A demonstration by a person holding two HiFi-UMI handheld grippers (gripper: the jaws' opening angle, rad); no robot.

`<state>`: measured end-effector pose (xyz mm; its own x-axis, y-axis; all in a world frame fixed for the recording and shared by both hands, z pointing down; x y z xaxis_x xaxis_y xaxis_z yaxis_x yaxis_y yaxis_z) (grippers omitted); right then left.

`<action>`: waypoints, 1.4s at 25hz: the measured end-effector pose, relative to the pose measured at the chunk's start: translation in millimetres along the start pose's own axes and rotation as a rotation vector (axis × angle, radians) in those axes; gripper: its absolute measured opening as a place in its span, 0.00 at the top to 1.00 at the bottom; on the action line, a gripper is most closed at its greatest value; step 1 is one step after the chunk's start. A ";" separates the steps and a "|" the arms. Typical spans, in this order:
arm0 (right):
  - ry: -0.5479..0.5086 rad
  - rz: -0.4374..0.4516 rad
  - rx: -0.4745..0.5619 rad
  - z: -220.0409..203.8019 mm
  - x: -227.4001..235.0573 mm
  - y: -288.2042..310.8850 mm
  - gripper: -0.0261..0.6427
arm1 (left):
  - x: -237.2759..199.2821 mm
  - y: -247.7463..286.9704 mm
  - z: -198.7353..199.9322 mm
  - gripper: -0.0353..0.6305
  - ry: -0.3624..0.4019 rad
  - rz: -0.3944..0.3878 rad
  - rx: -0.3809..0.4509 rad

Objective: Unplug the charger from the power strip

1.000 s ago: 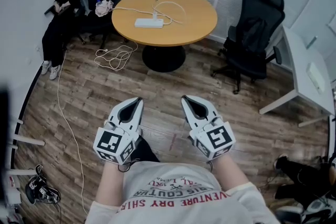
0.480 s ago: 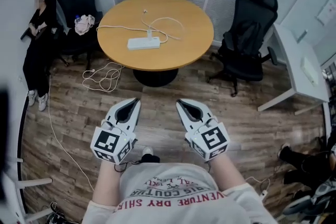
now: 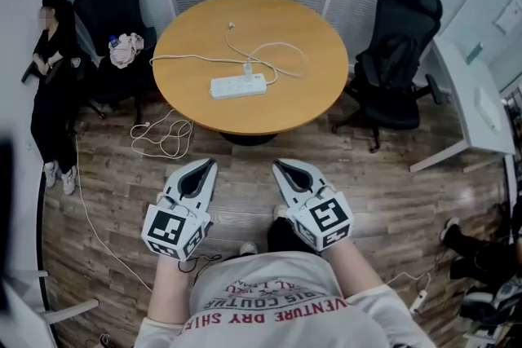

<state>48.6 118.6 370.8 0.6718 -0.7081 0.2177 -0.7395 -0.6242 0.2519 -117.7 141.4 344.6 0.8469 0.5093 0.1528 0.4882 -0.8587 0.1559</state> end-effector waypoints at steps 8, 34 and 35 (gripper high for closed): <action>0.020 0.005 -0.047 10.7 71.2 95.7 0.92 | -66.7 63.1 -24.1 0.90 -0.024 0.092 -0.036; 0.096 -0.125 -0.219 31.6 263.9 326.8 0.92 | -253.8 306.5 -107.7 0.90 -0.103 -0.015 -0.183; 0.111 -0.157 -0.228 27.2 265.8 332.0 0.92 | -259.0 312.7 -115.2 0.90 -0.104 -0.045 -0.195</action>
<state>-19.5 -285.8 486.6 0.7872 -0.5602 0.2579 -0.6058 -0.6243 0.4932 -208.7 -252.4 466.2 0.8474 0.5294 0.0416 0.4845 -0.8028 0.3476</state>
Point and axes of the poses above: the fingertips, and each gripper's own axes: y forward along the fingers, x to its right, z out of its top, the point moved 4 cm from there along -y, backward along the fingers, and after that the axes turned 11 degrees about y, right-handed, at the moved point
